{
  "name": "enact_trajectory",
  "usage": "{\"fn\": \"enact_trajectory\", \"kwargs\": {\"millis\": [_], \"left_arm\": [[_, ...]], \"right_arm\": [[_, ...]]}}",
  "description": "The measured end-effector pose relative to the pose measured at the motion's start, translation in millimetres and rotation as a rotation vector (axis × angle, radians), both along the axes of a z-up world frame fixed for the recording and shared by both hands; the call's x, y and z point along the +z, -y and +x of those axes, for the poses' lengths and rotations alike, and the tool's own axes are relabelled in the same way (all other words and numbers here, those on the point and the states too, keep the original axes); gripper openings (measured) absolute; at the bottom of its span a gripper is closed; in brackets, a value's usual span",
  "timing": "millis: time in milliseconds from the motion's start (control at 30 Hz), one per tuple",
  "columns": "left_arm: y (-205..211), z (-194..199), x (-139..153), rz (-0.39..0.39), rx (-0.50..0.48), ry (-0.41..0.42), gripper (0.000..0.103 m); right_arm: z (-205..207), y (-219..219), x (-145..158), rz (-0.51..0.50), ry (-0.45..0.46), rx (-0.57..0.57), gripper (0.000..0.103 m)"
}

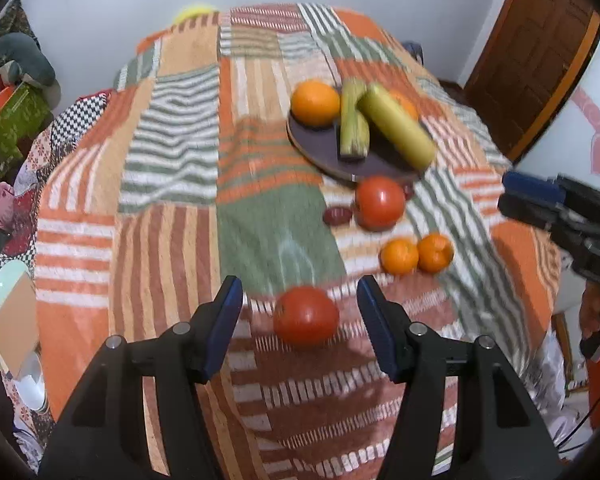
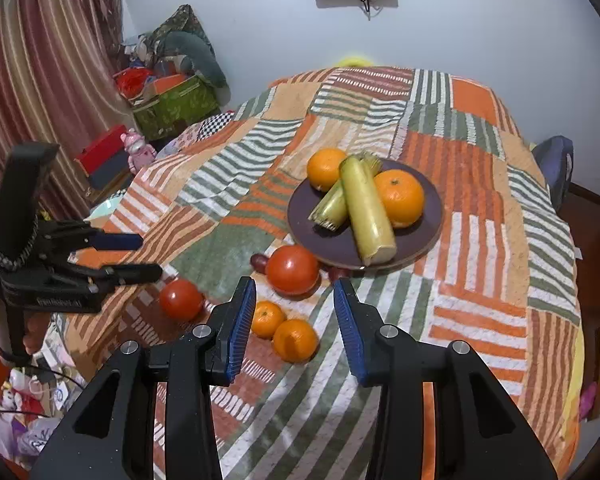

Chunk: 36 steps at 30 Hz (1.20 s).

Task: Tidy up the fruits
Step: 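Grasp a red tomato with the left tool while the right tool grasps the other tomato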

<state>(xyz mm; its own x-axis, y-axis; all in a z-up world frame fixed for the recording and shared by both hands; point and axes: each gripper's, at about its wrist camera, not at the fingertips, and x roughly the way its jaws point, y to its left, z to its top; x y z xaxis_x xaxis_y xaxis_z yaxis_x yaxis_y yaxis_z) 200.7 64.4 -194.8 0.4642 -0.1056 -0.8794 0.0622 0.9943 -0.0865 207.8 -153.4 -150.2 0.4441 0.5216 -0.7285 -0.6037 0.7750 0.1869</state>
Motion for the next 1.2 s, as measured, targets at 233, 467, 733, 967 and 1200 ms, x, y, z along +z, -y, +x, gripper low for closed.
{"fn": "enact_trajectory", "kwargs": {"millis": [233,467,733,967,1200], "left_arm": [[8,3,-32,-0.013,-0.032,-0.076,0.060],[8,9,-54,-0.039,-0.040,-0.119,0.060],[7,9,-61,-0.026,-0.042,-0.093,0.048],[1,8,-57,-0.068,-0.036,-0.088,0.047],[-6,11,-45,-0.087,-0.027,-0.049,0.047]], "right_arm": [[-4,-9,-10,-0.006,-0.026,0.003,0.037],[0,-23,-27,-0.028,-0.065,0.019,0.037],[14,-35,-45,-0.037,-0.109,0.025,0.037],[28,-44,-60,-0.048,-0.150,0.018,0.037],[38,-46,-70,-0.065,-0.174,0.004,0.037]]}}
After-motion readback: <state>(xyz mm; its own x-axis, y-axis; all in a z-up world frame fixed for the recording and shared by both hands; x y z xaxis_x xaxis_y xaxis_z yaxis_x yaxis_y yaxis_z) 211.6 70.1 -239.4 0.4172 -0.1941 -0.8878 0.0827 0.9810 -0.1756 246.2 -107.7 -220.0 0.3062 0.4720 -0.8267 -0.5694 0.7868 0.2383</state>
